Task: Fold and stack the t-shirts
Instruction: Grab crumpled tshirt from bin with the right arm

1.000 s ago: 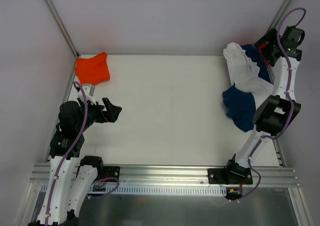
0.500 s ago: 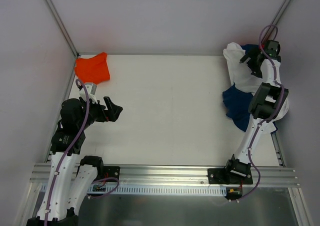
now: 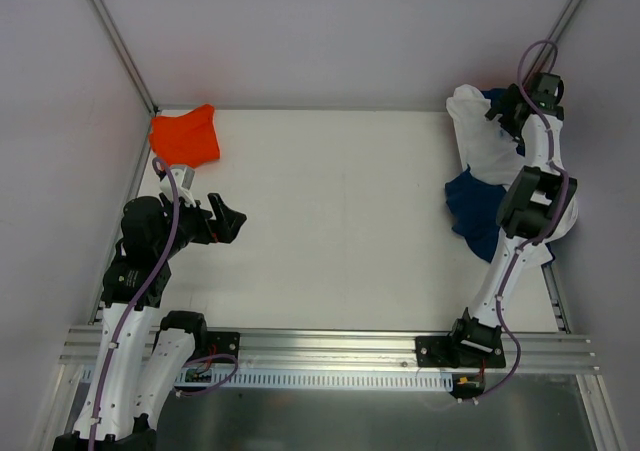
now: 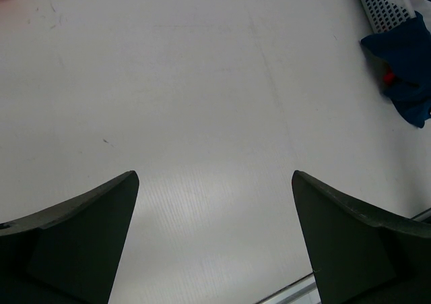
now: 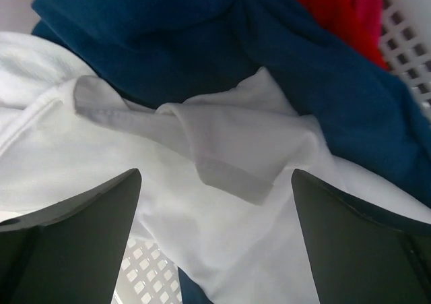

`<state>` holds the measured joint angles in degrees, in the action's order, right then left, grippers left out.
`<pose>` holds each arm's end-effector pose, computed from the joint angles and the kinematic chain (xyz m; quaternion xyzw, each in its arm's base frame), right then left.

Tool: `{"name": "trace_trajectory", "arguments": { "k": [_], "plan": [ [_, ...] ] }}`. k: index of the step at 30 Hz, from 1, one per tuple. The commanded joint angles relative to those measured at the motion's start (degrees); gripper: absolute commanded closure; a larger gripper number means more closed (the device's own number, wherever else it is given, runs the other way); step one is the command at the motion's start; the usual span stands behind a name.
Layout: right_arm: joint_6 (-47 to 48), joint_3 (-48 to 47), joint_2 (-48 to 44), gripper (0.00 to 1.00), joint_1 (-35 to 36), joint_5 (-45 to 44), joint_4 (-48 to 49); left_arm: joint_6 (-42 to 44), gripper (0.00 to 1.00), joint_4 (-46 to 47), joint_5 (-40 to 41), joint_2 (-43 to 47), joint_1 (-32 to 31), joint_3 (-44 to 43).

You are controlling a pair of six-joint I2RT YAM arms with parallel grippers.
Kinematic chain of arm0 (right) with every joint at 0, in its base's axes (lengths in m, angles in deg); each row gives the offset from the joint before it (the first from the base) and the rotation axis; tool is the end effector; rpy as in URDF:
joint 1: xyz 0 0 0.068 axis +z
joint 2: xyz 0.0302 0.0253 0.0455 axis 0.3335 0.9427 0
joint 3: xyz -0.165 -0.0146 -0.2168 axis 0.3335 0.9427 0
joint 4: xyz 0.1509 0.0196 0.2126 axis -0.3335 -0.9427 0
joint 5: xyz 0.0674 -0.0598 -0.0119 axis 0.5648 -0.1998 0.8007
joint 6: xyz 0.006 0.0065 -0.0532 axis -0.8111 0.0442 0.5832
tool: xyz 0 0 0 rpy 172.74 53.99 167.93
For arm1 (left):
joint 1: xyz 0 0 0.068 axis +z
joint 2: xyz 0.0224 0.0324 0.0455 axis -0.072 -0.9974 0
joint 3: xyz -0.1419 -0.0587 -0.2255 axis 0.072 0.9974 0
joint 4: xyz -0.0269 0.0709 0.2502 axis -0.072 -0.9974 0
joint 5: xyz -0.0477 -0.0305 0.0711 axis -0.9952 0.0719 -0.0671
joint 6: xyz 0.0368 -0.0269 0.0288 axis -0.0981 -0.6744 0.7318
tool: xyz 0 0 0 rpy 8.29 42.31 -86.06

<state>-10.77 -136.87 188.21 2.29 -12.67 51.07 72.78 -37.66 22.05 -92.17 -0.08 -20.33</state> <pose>0.5144 -0.1588 0.2673 0.1801 0.8769 -0.0379 0.4440 0.1297 -0.0221 0.3386 0.0425 0.7901 -0.2353 0.5644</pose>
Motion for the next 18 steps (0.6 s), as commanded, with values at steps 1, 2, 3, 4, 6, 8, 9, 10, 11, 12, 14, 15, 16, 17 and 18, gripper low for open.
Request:
{"name": "trace_trajectory", "arguments": {
  "k": [1,2,3,4,6,8,9,10,11,12,14,15,16,17,18],
  "plan": [
    [1.74,-1.21,-7.85,0.01,-0.74,-5.21,-0.10,1.39,0.01,0.68,-1.46,0.01,-0.63,-0.98],
    [1.74,-1.03,-8.20,0.01,-0.83,-5.39,-0.01,1.39,0.01,0.68,-1.46,0.01,-0.63,-0.98],
    [1.82,-1.03,-8.29,0.01,-1.09,-5.30,0.07,1.30,0.01,0.59,-1.46,-0.08,-0.63,-0.98],
    [1.91,-1.03,-8.38,0.01,-1.18,-5.48,0.07,1.39,0.01,0.59,-1.46,0.01,-0.63,-0.98],
    [1.91,-0.94,-8.73,0.01,-1.27,-6.35,0.16,1.47,0.01,0.59,-1.55,-0.17,-0.63,-0.98],
    [2.09,-0.24,-9.34,0.01,-1.35,-6.71,0.60,1.47,0.01,0.59,-1.64,-0.17,-0.63,-0.98],
    [2.09,-0.32,-9.26,0.00,-1.35,-6.54,0.78,1.39,0.01,0.68,-1.64,-0.17,-0.63,-0.98],
    [2.09,-0.58,-9.17,0.00,-1.44,-6.53,0.69,1.47,0.01,0.68,-1.64,-0.17,-0.63,-0.98],
    [2.09,-0.67,-8.91,0.00,-1.44,-6.27,0.78,1.48,0.01,0.68,-1.64,-0.17,-0.63,-1.06],
    [1.91,-0.67,-8.73,0.01,-1.53,-6.10,0.69,1.48,0.01,0.68,-1.55,-0.17,-0.54,-1.15],
    [1.74,-0.67,-8.03,0.01,-1.53,-5.83,0.78,1.47,0.01,0.68,-1.64,-0.17,-0.63,-1.06],
    [1.65,-0.59,-7.77,0.01,-1.44,-5.48,0.78,1.48,0.01,0.68,-1.64,-0.25,-0.63,-1.06],
    [1.56,-0.41,-7.51,0.01,-1.53,-5.48,0.95,1.48,0.01,0.68,-1.72,-0.34,-0.63,-0.98],
    [1.47,-0.32,-7.33,0.01,-1.44,-5.39,1.04,1.48,0.01,0.68,-1.72,-0.34,-0.63,-1.06],
    [1.56,-0.32,-6.72,0.01,-1.44,-5.22,1.30,1.48,0.01,0.68,-1.81,-0.43,-0.54,-1.06]
  ]
}}
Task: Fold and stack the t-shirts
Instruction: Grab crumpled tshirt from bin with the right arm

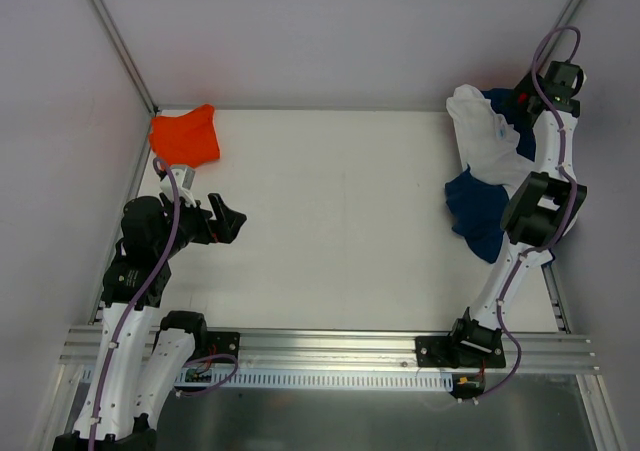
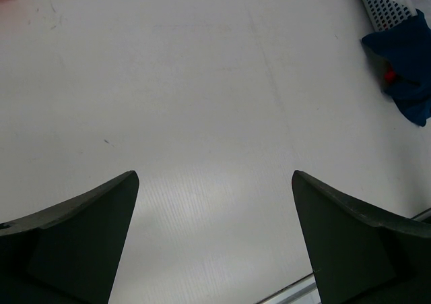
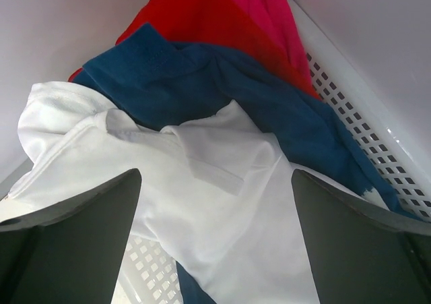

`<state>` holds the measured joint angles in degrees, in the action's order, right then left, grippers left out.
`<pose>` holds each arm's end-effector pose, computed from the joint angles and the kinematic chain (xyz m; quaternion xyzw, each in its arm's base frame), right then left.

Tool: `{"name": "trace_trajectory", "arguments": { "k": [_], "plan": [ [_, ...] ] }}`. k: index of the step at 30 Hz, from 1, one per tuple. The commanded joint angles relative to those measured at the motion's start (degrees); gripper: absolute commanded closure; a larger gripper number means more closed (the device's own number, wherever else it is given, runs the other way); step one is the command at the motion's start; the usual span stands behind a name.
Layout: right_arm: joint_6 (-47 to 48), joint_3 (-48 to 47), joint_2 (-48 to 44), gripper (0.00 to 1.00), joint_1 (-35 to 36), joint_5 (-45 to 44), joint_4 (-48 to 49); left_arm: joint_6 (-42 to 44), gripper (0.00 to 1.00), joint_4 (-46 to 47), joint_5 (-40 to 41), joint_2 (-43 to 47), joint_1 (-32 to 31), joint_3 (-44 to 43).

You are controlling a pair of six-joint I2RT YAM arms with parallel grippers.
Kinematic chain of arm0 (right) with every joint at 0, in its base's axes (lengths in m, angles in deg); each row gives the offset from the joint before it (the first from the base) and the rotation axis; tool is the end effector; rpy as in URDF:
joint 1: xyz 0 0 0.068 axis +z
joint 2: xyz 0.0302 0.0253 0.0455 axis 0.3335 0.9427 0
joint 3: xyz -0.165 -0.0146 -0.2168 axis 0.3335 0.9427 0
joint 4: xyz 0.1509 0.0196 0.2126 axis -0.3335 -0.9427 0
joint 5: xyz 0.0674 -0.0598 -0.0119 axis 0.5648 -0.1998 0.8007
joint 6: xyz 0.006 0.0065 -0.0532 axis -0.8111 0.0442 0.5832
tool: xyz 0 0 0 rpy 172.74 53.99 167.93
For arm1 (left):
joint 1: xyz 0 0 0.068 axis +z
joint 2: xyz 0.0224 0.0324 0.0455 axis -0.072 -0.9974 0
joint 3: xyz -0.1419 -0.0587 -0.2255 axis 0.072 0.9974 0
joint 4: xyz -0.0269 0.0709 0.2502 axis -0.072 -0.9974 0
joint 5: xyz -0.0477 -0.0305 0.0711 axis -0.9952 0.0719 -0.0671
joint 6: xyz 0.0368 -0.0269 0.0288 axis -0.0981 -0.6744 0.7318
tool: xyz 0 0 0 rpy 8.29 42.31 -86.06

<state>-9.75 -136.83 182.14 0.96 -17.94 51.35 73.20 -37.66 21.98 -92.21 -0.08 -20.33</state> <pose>0.4915 -0.1677 0.3215 0.1990 0.8458 -0.0924 0.4864 0.1298 -0.0221 0.3386 0.0457 0.7901 -0.2336 0.5648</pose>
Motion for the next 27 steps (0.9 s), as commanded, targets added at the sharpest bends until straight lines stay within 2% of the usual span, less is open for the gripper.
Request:
{"name": "trace_trajectory", "arguments": {
  "k": [1,20,22,27],
  "plan": [
    [0.45,-0.37,-0.37,0.01,-0.02,0.23,1.20,1.06,0.01,0.68,-1.75,-0.39,-0.63,-1.06],
    [0.71,1.57,4.37,0.02,0.42,0.40,5.50,1.32,0.01,0.24,-2.45,-1.62,-0.54,-1.33],
    [0.80,1.92,4.46,0.04,0.33,0.58,5.77,1.32,0.01,0.24,-2.45,-1.53,-0.45,-1.33],
    [0.80,3.15,4.37,0.33,0.42,0.49,7.17,1.32,0.01,0.15,-2.54,-1.53,-0.45,-1.24]
  ]
}}
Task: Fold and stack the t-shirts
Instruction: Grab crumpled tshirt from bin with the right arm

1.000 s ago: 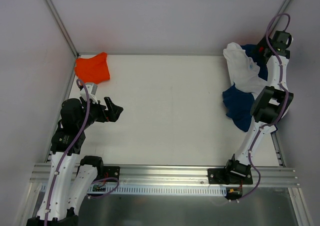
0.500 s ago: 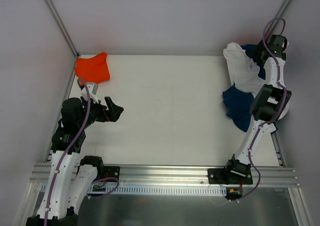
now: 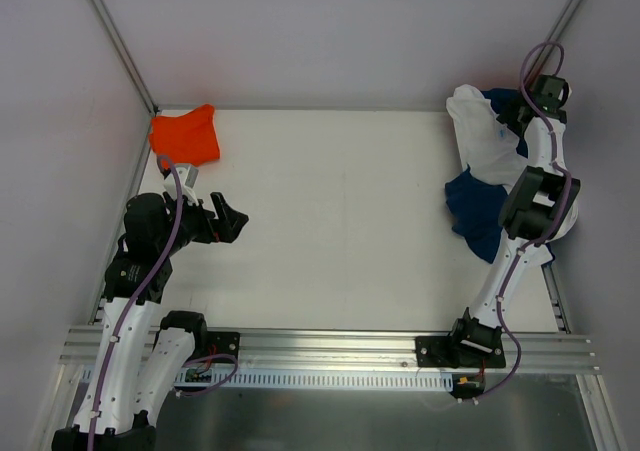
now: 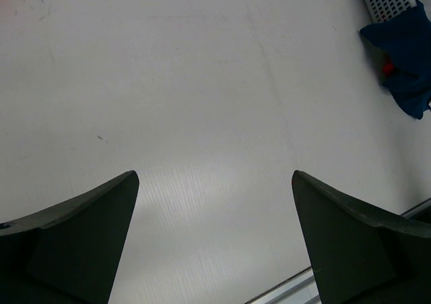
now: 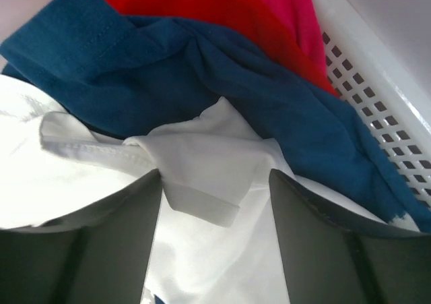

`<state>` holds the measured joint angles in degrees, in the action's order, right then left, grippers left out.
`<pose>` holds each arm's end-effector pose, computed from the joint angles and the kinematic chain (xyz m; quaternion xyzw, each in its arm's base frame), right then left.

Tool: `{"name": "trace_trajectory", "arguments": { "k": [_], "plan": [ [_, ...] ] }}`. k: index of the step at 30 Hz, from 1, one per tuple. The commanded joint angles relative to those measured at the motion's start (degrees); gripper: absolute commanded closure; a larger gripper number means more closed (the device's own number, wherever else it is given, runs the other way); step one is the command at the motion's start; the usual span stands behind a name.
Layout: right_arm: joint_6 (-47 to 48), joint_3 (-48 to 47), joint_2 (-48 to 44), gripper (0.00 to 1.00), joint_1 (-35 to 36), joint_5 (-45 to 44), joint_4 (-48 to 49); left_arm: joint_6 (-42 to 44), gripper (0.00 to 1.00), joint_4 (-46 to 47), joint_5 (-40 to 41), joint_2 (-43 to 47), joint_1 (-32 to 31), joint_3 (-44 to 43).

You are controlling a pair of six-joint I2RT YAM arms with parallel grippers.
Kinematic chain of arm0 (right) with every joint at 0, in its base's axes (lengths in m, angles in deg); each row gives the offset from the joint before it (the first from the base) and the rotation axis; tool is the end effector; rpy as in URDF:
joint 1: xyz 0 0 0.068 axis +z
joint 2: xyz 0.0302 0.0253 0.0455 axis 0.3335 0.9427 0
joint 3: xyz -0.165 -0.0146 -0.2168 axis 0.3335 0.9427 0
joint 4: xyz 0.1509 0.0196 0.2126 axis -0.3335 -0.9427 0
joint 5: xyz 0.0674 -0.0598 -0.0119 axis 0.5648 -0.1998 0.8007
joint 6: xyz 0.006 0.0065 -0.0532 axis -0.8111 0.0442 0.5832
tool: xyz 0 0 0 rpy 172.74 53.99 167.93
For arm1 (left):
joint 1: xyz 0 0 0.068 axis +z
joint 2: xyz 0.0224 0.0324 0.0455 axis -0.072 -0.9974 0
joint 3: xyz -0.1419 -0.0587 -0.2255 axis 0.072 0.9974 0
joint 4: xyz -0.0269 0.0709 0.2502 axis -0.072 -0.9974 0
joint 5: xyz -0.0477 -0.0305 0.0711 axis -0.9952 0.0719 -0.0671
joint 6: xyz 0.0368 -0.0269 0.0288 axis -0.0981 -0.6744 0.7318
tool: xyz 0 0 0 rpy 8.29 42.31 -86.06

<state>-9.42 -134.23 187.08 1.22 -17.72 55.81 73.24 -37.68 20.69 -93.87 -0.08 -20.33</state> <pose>0.5106 -0.1714 0.2693 0.1954 0.8599 -0.0888 0.4631 0.1360 -0.0233 0.3353 0.0498 0.7974 -0.2419 0.5507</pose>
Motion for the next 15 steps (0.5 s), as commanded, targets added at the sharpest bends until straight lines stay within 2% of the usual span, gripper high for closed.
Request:
{"name": "trace_trajectory", "arguments": {
  "k": [1,5,9,12,13,15],
  "plan": [
    [0.47,0.63,-0.57,0.36,0.16,0.36,2.98,1.19,0.01,0.17,-1.25,0.13,-0.54,-1.24],
    [0.91,0.99,-0.39,0.46,0.24,0.01,3.68,1.37,0.01,0.17,-1.42,0.05,-0.54,-1.24],
    [1.17,1.25,0.31,0.50,0.24,-0.16,4.30,1.37,0.01,0.00,-1.69,0.13,-0.54,-1.33],
    [1.26,1.51,0.67,0.68,0.24,-0.08,4.82,1.37,0.01,-0.09,-1.69,-0.13,-0.45,-1.41],
    [1.17,1.43,0.84,0.89,0.24,-0.08,5.09,1.37,0.01,0.00,-1.78,-0.13,-0.54,-1.33],
    [1.00,1.60,0.93,0.99,0.24,-0.43,5.17,1.46,0.01,-0.09,-1.69,-0.13,-0.54,-1.41]
  ]
}}
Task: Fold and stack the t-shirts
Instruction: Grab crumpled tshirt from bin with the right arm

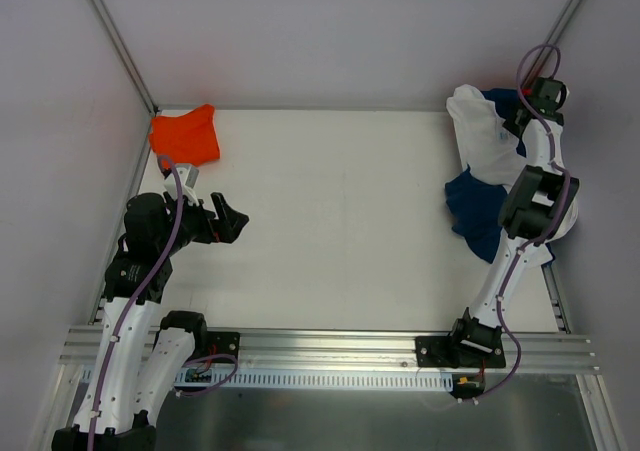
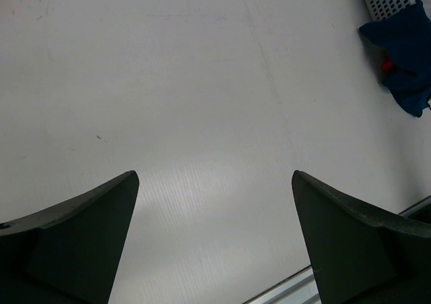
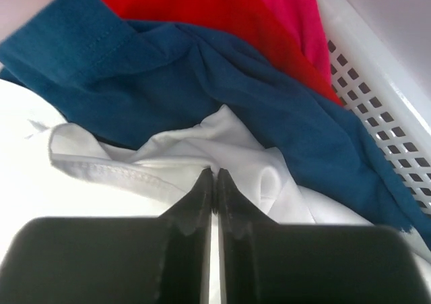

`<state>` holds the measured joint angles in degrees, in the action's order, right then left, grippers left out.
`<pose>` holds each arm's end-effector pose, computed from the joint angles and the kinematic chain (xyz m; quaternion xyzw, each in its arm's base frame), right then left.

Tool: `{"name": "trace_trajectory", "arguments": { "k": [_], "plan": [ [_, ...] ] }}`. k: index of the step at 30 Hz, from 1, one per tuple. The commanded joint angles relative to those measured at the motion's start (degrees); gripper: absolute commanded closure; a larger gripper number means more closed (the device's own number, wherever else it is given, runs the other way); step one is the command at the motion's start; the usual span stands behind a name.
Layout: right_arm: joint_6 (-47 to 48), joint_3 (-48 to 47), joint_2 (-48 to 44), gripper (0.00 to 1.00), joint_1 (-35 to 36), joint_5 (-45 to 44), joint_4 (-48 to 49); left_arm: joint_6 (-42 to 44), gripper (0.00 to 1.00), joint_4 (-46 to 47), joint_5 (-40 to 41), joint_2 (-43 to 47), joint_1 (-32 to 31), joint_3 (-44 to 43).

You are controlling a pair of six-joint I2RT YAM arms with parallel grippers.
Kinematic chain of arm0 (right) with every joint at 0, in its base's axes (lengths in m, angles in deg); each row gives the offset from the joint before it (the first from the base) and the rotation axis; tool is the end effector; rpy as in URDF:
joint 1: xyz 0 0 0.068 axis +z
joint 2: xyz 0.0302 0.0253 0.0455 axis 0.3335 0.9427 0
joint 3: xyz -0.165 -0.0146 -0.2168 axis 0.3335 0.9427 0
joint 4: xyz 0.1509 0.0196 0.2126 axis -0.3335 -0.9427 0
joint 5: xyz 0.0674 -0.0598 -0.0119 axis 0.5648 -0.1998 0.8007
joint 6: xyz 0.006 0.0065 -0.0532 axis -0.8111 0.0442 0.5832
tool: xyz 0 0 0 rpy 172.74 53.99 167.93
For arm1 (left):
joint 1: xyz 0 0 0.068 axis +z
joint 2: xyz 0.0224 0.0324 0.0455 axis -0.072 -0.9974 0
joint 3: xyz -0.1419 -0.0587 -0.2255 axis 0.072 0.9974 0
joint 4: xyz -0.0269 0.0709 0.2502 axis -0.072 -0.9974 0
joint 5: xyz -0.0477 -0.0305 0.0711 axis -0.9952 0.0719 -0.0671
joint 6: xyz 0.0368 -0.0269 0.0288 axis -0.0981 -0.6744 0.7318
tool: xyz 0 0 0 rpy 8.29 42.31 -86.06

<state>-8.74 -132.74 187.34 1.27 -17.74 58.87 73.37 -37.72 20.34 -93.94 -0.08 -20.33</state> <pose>0.5134 -0.1718 0.2629 0.1894 0.8557 -0.0925 0.4726 0.1361 -0.0236 0.3351 0.0524 0.7975 -0.2436 0.5494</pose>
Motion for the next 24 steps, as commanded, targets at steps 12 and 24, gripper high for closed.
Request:
{"name": "trace_trajectory", "arguments": {
  "k": [12,24],
  "plan": [
    [-0.39,10.22,-17.04,1.00,4.40,-4.89,8.96,1.59,0.01,0.13,-0.99,1.16,-0.45,-1.15],
    [9.81,-10.51,-43.44,1.00,41.79,-6.91,-8.42,1.94,0.01,0.83,-0.55,3.98,-0.54,-0.80]
  ]
}}
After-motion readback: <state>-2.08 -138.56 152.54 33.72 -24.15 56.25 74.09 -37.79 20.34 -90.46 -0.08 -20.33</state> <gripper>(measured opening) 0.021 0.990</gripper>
